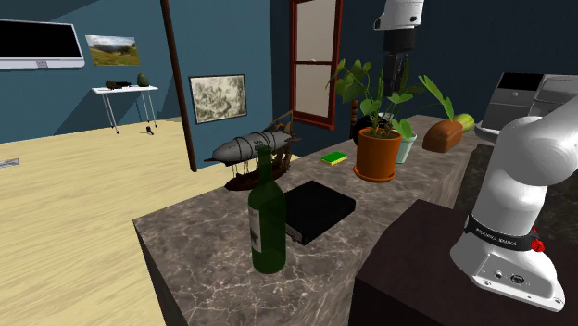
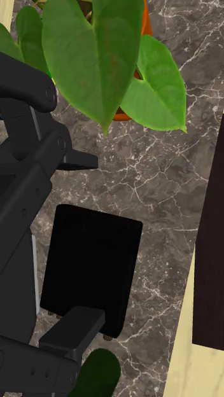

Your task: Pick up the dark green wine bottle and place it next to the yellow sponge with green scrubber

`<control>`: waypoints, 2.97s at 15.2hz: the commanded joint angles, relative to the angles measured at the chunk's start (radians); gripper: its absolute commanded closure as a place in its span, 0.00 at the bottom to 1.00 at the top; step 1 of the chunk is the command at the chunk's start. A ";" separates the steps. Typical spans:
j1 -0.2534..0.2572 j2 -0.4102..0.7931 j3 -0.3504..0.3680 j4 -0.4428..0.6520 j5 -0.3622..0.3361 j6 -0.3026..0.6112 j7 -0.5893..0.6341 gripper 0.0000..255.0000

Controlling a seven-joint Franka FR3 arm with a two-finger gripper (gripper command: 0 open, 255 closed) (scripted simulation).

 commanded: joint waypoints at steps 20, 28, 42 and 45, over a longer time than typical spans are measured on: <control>0.122 0.316 0.366 0.124 0.197 0.237 0.460 0.00; 0.142 0.555 0.507 0.306 0.152 0.312 0.670 0.00; 0.170 0.752 0.575 0.377 0.055 0.428 0.818 0.00; 0.170 0.752 0.575 0.377 0.055 0.428 0.818 0.00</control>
